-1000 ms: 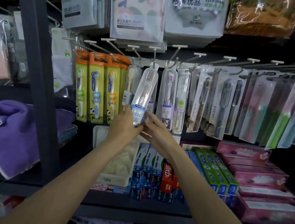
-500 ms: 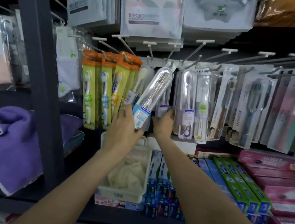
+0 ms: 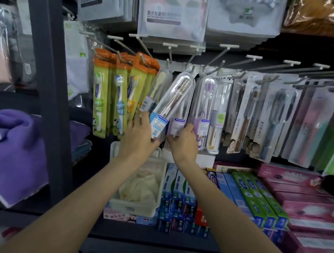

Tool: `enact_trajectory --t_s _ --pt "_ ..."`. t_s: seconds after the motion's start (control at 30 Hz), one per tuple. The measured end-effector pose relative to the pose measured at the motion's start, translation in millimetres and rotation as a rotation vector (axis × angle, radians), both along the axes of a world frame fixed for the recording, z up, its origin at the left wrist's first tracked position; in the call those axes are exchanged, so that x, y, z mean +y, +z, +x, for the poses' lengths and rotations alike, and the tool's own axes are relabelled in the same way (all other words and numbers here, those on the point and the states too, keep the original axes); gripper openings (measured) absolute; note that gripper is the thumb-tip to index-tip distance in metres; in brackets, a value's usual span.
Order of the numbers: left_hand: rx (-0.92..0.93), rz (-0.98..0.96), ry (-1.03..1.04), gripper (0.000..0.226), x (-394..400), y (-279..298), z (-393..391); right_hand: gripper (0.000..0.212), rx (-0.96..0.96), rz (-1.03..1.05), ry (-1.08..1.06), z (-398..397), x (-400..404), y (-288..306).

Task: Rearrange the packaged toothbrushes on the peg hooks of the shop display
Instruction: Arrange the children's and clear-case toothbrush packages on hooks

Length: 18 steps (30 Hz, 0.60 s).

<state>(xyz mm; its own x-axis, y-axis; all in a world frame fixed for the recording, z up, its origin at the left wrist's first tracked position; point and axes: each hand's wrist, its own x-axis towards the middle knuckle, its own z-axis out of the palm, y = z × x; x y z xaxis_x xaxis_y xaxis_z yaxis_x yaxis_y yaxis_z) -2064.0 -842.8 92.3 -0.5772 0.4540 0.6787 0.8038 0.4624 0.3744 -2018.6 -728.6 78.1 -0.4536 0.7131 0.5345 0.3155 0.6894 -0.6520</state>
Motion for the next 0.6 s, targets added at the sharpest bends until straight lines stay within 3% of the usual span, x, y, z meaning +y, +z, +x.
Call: enact_trajectory --t_s 0.2,0.3,0.4,0.47,0.6 --pt "-0.121 0.082 -0.047 0.071 20 -13 19 0.047 -0.103 0.003 0.086 30 7 8" --pt "-0.171 0.156 -0.066 0.071 34 -21 29 0.045 -0.204 0.128 0.069 54 20 5" --pt "-0.203 0.216 -0.059 0.07 44 -26 36 0.039 -0.018 0.164 0.002 78 42 2" --pt "-0.223 0.249 -0.05 0.068 50 -28 40 0.047 0.096 0.083 -0.011 84 53 8" --pt "-0.22 0.259 -0.011 0.064 57 -31 44 0.051 0.124 -0.039 0.062 67 57 19"
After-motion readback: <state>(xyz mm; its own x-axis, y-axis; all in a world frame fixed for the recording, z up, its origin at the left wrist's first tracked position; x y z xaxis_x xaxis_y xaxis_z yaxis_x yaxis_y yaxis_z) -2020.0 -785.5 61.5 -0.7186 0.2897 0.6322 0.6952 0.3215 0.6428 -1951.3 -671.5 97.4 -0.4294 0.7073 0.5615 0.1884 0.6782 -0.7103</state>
